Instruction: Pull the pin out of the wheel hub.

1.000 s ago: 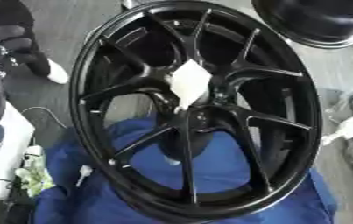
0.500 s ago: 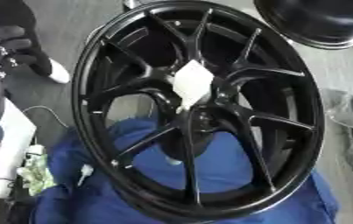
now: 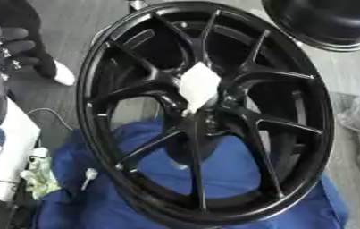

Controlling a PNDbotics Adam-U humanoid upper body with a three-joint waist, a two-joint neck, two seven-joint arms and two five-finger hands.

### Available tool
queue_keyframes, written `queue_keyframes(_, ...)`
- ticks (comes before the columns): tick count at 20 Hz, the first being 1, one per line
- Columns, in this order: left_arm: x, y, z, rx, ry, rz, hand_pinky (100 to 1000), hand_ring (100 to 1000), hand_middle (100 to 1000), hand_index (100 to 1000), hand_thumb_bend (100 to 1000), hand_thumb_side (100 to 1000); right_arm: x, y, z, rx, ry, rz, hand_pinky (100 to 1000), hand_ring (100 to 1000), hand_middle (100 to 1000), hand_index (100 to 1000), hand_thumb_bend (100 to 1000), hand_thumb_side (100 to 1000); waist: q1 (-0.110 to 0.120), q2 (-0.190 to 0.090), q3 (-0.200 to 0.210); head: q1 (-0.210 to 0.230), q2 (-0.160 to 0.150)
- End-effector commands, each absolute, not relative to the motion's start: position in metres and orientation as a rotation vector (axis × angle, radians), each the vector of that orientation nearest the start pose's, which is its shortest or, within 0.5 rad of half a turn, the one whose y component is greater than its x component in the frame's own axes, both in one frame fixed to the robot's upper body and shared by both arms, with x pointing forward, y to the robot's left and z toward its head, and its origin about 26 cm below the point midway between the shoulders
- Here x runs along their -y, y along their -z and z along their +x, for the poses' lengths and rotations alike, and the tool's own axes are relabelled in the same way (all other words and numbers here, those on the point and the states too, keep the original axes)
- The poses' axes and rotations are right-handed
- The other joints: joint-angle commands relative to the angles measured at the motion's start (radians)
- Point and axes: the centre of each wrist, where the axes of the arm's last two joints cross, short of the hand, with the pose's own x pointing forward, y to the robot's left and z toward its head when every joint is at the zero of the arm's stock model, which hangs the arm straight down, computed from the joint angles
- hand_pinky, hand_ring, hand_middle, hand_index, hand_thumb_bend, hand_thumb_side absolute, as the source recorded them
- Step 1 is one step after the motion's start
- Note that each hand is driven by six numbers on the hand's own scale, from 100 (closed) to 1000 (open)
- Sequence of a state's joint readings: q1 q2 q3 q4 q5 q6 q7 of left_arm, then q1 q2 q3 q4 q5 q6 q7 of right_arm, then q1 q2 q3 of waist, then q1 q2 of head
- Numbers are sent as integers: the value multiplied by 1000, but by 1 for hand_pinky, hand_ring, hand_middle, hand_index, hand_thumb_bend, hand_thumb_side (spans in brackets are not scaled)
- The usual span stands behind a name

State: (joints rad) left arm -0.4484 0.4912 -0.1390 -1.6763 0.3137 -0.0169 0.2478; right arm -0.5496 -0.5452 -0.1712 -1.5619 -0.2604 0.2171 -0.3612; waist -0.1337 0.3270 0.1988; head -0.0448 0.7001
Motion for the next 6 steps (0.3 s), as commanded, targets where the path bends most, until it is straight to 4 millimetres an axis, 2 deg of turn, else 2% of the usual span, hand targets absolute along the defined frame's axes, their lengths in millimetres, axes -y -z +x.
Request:
queue_keyframes(1, -268, -189, 356, 2114, 165, 66, 654, 739, 712, 699, 107, 837, 350, -231, 378, 2001, 320, -438, 791, 682, 674, 773, 100, 542, 11, -16, 1, 6, -17)
queue_keyframes(2, -268, -189, 356, 2116, 165, 63, 654, 739, 712, 699, 107, 837, 347, -225, 381, 2003, 345, -428, 792, 682, 673, 772, 100, 586, 13, -15, 3, 7, -20)
queue_keyframes(6, -266, -191, 356, 2126, 154, 57, 653, 740, 713, 699, 107, 835, 337, -209, 389, 2017, 401, -403, 797, 710, 694, 777, 100, 613, 17, -9, 7, 7, -24)
